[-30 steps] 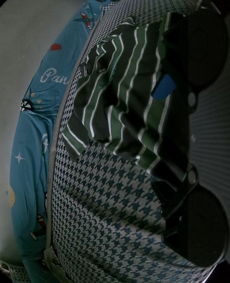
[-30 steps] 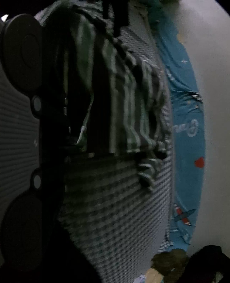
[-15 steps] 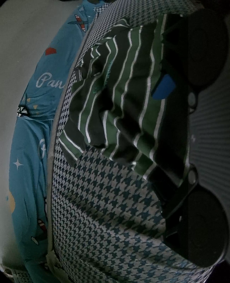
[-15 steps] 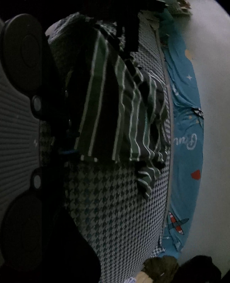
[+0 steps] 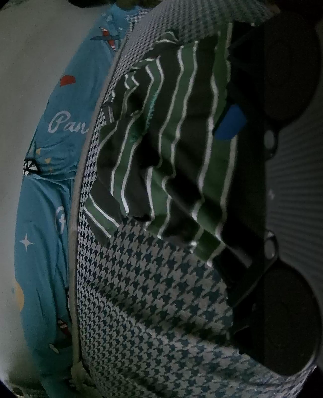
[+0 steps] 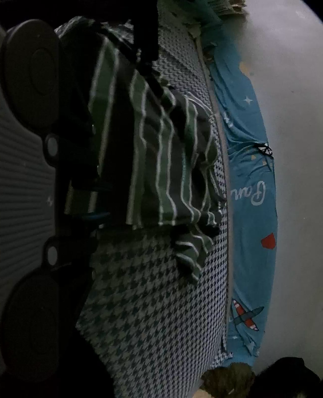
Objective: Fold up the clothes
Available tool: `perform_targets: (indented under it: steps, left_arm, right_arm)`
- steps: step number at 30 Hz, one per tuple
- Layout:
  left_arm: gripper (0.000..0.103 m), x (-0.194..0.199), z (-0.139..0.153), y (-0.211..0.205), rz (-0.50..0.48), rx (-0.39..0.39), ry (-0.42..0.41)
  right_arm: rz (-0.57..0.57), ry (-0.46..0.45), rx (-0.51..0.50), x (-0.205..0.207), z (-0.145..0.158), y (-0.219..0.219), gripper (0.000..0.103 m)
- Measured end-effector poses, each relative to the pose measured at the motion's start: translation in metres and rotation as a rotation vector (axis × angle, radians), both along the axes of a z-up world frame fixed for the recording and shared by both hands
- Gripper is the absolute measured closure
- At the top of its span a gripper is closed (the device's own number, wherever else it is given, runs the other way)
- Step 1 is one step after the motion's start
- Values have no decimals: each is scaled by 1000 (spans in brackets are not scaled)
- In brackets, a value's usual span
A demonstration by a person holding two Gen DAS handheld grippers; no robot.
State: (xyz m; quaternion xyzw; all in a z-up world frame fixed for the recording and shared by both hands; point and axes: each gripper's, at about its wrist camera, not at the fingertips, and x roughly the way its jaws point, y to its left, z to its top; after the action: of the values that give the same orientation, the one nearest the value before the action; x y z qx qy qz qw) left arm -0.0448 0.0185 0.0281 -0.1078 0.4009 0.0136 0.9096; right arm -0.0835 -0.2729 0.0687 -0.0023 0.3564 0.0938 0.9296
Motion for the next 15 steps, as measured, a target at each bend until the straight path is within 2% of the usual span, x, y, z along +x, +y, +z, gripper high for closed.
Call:
perform_targets:
  steps: [10,15]
  left_arm:
    - [0,29,11,15,61,-32,-38]
    - [0,48,14,15,57,-4,-53]
  right_arm:
    - [18,1,57,65,1,-6,83]
    - [28,-18,57,97,3,-6,80]
